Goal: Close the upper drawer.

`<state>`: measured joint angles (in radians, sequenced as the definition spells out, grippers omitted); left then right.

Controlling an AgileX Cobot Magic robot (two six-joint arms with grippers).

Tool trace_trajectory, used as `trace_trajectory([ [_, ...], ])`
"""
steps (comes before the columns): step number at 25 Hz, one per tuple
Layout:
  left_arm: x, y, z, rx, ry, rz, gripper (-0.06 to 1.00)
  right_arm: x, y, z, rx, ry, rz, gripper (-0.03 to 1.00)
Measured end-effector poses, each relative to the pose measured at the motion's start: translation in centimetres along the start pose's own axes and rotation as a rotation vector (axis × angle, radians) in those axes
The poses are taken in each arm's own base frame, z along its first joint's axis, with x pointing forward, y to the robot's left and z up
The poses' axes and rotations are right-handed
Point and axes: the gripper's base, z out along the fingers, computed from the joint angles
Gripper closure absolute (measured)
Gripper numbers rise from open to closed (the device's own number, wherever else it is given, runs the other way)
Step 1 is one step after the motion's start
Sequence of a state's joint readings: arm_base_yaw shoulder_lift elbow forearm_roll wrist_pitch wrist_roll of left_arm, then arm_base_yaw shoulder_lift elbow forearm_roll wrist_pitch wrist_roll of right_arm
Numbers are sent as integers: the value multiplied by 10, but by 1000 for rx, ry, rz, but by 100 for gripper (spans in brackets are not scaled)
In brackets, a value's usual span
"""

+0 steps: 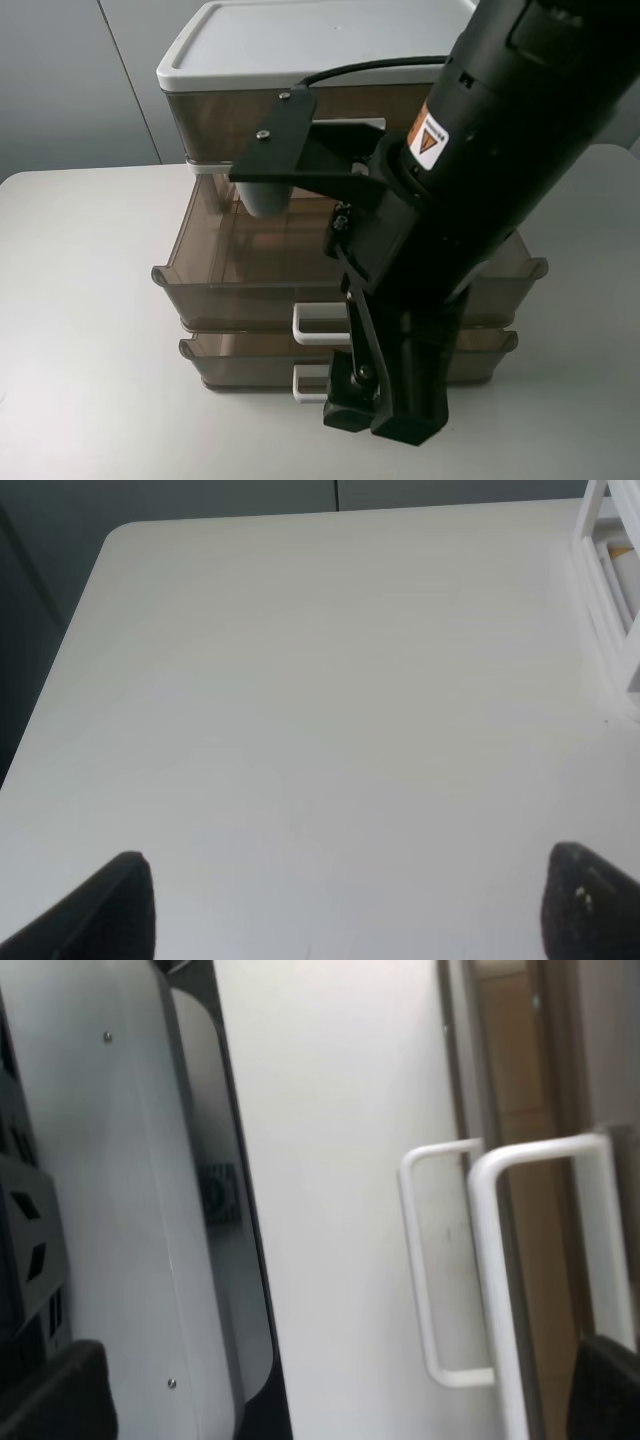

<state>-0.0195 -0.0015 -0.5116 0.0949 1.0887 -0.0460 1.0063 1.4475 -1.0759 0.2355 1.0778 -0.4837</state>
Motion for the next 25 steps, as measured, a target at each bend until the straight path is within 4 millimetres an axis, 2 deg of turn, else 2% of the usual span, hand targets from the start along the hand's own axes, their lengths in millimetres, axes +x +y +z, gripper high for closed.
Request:
trace_trajectory([
  [12, 0, 0, 0, 0, 0, 0, 20, -2, -5, 35, -23, 102, -80, 27],
  [25, 0, 0, 0, 0, 0, 0, 20, -7, -15, 45, 60, 86, -123, 27],
])
